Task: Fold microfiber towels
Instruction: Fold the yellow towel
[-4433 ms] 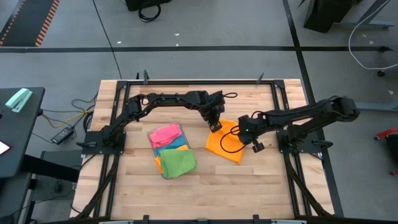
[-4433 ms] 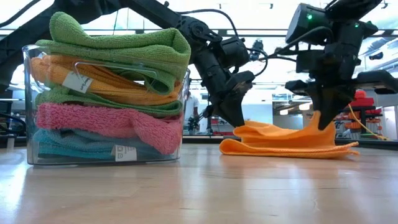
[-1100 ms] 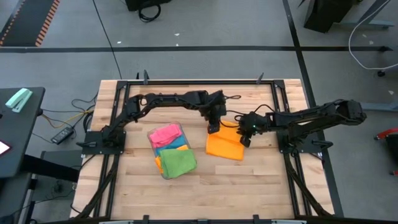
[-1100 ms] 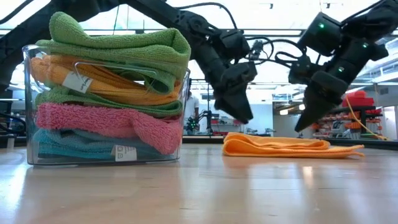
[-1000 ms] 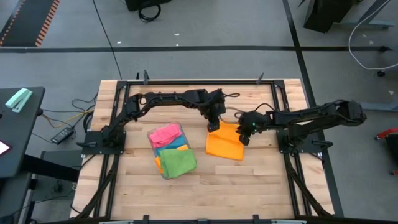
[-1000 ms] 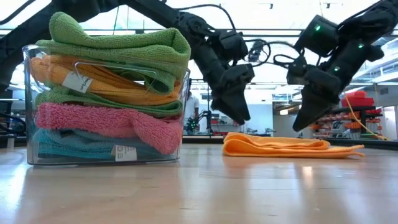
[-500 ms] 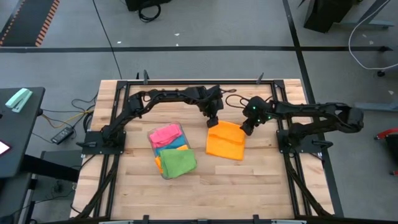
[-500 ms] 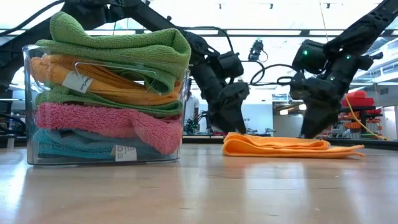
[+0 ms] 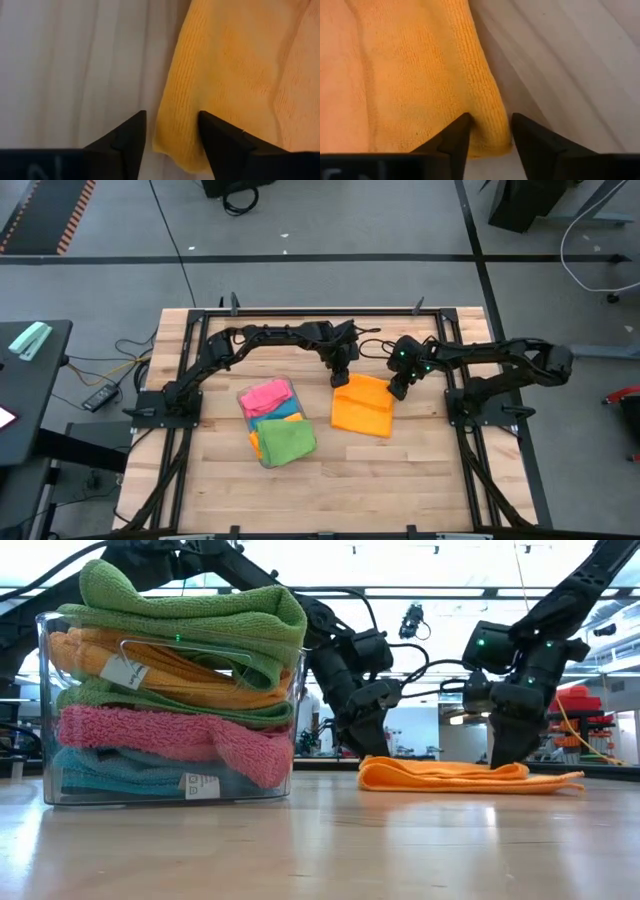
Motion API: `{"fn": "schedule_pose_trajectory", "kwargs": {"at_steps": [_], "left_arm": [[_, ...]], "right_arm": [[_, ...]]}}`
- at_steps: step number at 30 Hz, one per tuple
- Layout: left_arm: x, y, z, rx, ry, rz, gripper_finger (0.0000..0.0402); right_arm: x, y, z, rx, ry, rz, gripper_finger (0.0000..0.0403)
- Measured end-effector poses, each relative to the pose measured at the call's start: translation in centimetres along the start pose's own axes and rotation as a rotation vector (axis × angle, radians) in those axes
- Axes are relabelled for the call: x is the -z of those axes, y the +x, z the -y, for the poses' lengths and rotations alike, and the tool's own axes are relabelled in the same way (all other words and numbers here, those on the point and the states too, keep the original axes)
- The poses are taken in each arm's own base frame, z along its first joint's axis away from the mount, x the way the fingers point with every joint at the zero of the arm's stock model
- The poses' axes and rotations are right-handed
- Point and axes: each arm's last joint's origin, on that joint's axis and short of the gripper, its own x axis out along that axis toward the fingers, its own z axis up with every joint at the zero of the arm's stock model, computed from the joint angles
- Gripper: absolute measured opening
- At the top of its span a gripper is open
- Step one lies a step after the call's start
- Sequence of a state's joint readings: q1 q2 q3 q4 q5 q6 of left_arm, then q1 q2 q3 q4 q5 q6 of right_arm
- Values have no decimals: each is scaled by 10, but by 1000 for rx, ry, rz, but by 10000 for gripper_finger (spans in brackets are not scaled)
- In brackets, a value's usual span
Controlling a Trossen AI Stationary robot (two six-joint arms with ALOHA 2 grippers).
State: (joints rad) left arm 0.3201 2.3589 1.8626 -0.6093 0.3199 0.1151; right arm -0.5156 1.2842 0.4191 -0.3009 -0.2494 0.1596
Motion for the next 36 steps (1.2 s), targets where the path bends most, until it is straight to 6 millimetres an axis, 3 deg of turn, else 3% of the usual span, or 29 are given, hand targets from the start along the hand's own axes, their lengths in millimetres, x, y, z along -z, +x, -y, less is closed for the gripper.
{"fn": "schedule_pose_trajectory", "kwargs": {"at_steps": [10, 14, 20, 24, 30, 36], "left_arm": [[0, 2, 8, 9, 13, -13, 75], [-2, -2, 8, 8, 21, -5, 16], [-16, -27, -8, -40, 13, 38, 27], [-26, -42, -14, -89, 65, 55, 13], [-35, -60, -9, -174, 166, -4, 22], [-36, -58, 8, -165, 219, -39, 18]], "right_arm": [[0, -5, -1, 12, -72, 19, 20], [-9, -11, -5, -8, -124, 21, 10], [-34, -28, -16, 101, -353, 46, 10], [-49, -41, -20, 201, -508, 62, 10], [-56, -52, -21, 290, -604, 15, 9], [-52, -52, -29, 293, -729, -35, 8]]}}
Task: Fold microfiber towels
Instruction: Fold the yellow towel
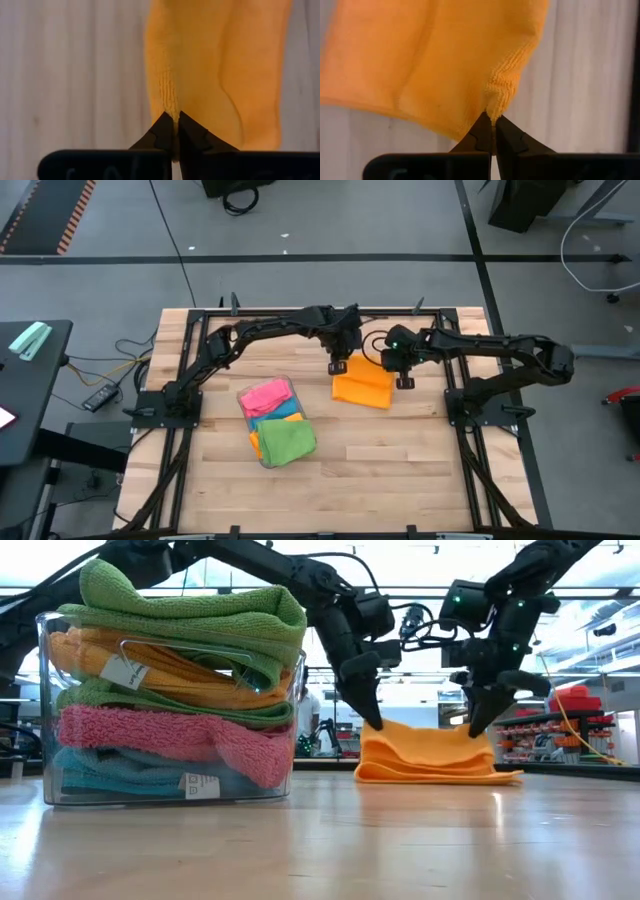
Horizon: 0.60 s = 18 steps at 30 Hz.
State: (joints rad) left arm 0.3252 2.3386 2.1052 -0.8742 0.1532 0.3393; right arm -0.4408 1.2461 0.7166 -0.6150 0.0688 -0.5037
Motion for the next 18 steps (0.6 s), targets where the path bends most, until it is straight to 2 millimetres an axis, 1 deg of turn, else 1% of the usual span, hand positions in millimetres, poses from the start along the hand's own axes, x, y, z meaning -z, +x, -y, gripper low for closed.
{"fn": "schedule_pose_trajectory", "kwargs": {"at_steps": [5, 8, 10, 14, 16, 18], "left_arm": [[-1, 7, 17, 19, 41, -21, 17], [1, 12, 18, -23, 47, -27, 31], [4, 14, 16, -42, 37, -44, 43], [6, 12, 5, -59, -15, -38, 71], [7, 6, -1, -66, -46, -32, 89], [3, -3, -5, -72, -77, 6, 106]], "right_arm": [[-2, 0, -3, 50, -73, -26, 8], [-1, 1, -2, 55, -83, -27, 8], [0, 1, -1, 58, -68, -28, 8], [2, 1, 2, 50, -10, -22, 8], [2, 1, 2, 30, 11, -10, 8], [2, 1, 2, 15, 16, -2, 8]]}}
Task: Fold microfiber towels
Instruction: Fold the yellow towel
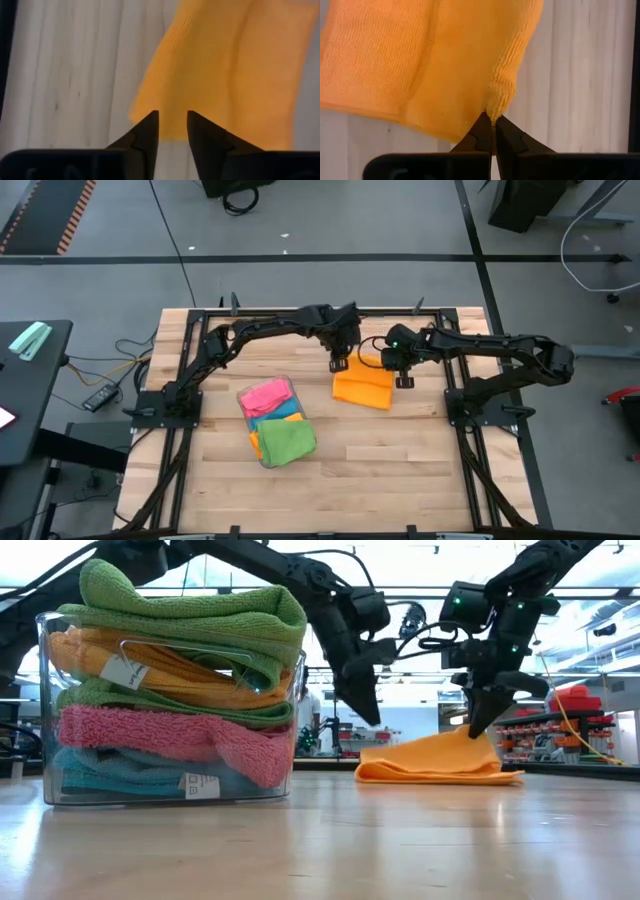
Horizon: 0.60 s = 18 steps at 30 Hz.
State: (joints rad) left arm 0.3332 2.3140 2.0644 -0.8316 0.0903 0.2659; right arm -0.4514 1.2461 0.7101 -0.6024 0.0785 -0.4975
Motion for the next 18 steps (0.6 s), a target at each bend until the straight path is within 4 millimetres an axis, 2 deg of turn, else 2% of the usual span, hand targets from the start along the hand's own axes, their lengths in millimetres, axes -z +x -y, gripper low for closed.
{"fn": "schedule_pose_trajectory", "kwargs": {"at_steps": [5, 10, 15, 18], "left_arm": [[0, -8, 4, 114, -52, 11, 139], [-7, -8, 33, 323, -61, 48, 146], [-1, 16, 57, 282, -44, 23, 128], [10, 33, 59, 197, -91, 12, 114]], "right_arm": [[0, 0, 0, -1, 14, 0, 8], [0, 0, 0, 0, 43, 0, 8], [1, 0, 0, -3, 45, -5, 8], [0, 0, -1, -4, 48, -4, 8]]}}
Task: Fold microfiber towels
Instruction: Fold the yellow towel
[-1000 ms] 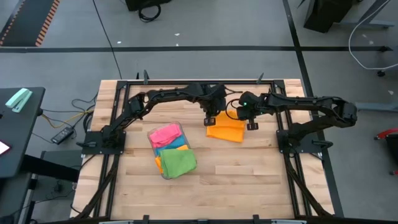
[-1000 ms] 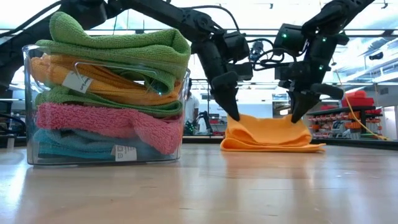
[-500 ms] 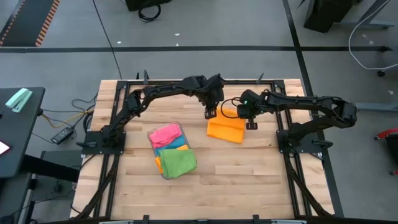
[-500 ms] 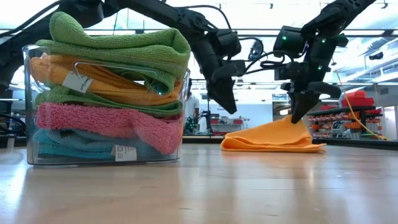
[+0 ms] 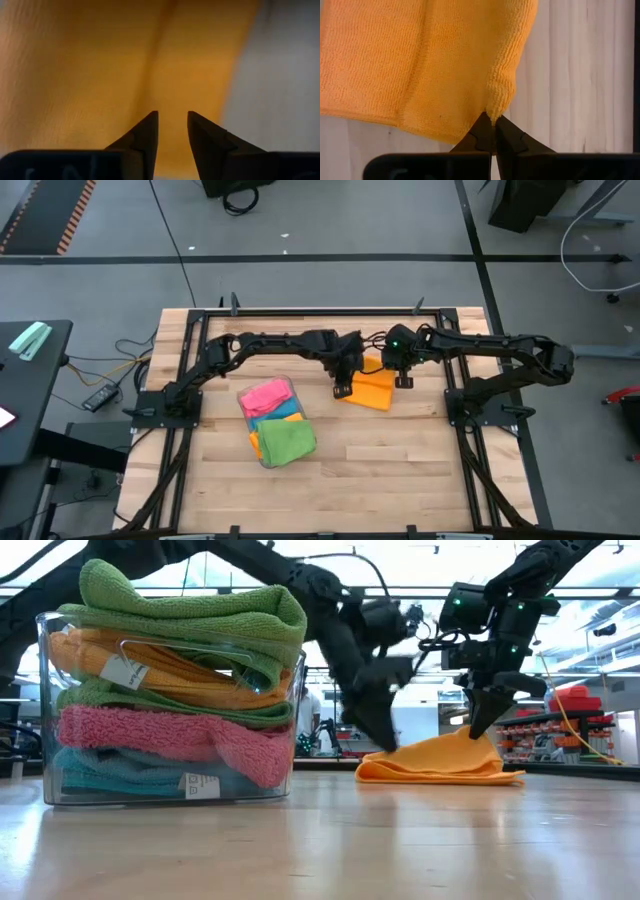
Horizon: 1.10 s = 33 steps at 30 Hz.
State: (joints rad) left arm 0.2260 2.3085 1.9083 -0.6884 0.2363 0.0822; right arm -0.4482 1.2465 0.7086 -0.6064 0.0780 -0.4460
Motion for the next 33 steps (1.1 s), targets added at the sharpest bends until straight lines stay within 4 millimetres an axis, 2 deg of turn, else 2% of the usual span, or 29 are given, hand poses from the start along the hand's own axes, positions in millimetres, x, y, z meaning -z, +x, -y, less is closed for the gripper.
{"fn": "schedule_pose_trajectory", "kwargs": {"at_steps": [2, 9, 14, 20, 28, 33], "left_arm": [[9, 8, -4, -55, -53, -25, 105], [26, 23, -19, -77, -138, -14, 80], [29, 28, -20, -85, -147, 18, 67], [28, 29, -21, -85, -140, 39, 62], [29, 29, -24, -88, -145, 44, 60], [30, 27, -33, -100, -135, 47, 57]], "right_arm": [[0, 0, 0, -1, 8, 0, 8], [-2, 0, -5, -11, -15, 6, 8], [-7, -2, -16, 9, -72, -2, 8], [-10, -4, -25, 137, -139, -46, 8], [-11, -6, -40, 152, -218, -71, 7], [-10, -5, -39, 9, -98, -34, 14]]}}
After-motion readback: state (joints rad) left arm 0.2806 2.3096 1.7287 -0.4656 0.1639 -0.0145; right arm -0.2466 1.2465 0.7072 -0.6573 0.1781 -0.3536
